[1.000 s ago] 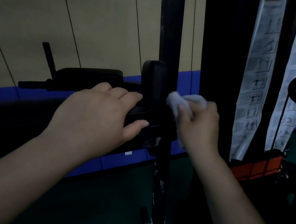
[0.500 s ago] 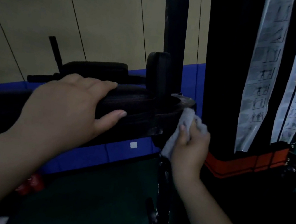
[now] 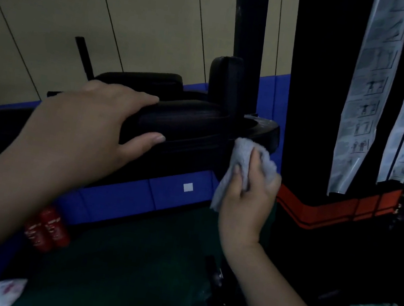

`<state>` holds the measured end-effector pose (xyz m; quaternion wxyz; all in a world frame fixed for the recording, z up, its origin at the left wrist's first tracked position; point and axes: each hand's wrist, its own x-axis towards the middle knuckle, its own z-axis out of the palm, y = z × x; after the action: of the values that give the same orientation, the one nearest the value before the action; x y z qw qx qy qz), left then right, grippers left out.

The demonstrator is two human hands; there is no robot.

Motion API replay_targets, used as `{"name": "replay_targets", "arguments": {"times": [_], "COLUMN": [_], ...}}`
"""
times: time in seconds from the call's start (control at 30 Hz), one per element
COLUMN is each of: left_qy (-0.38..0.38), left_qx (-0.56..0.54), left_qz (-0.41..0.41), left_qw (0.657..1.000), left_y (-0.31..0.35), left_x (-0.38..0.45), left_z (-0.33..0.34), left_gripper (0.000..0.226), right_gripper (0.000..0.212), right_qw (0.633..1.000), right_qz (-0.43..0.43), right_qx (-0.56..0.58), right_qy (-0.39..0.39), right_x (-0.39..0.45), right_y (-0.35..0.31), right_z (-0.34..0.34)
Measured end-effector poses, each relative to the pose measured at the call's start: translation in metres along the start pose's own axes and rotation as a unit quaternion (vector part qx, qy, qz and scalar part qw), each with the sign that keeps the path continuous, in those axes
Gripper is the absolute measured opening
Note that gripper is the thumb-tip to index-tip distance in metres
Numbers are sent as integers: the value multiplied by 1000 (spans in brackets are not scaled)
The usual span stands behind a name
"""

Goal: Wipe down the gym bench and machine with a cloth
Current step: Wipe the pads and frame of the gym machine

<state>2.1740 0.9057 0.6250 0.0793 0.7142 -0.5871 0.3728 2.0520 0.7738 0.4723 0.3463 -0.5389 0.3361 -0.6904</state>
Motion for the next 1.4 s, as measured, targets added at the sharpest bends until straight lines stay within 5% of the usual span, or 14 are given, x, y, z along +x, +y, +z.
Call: {"name": "replay_targets", "arguments": {"times": [0.17,0.27,0.4,0.47,0.57,0.77,0.97,1.27,1.4], "left_qy": [-1,-10,-37,-37,-60,-91,-151,-160,-165], "left_qx": [-34,-51,-80,-91,-131,-182,-193,-148,-182], "left_qz": [6,21,23,7,-37,-59,-77,-46,-45], "left_qw": [999,998,996,995,989,977,966,975,968], "left_y": [-31,-50,-92,-110,-122,-121,-147,-156,-163], "left_x": [-15,-24,-41,-49,-60,-73,-79,-78,-84], "left_z": [-2,-11,-31,-40,-48,-51,-68,-69,-72], "left_gripper": [66,61,53,48,47,53,45,48,48], "right_gripper": [12,43,18,29,35,63,46,57,61], "right_qw": [987,963,997,996,993,932,978,895,947], "right_qz": [-98,-197,-70,-67,-85,-277,-169,-337,-234], "right_qx": [-114,-84,1,-47,-80,-166,-116,-192,-153], "right_qy": [-62,-162,-42,22,-26,-164,-35,-221,-156], "right_x": [-42,-83,-76,-68,-87,-146,-138,-211,-205], "right_y": [-7,-10,-9,-18,-33,-50,-55,-97,-89], "right_z": [29,49,52,55,75,113,115,167,161]}}
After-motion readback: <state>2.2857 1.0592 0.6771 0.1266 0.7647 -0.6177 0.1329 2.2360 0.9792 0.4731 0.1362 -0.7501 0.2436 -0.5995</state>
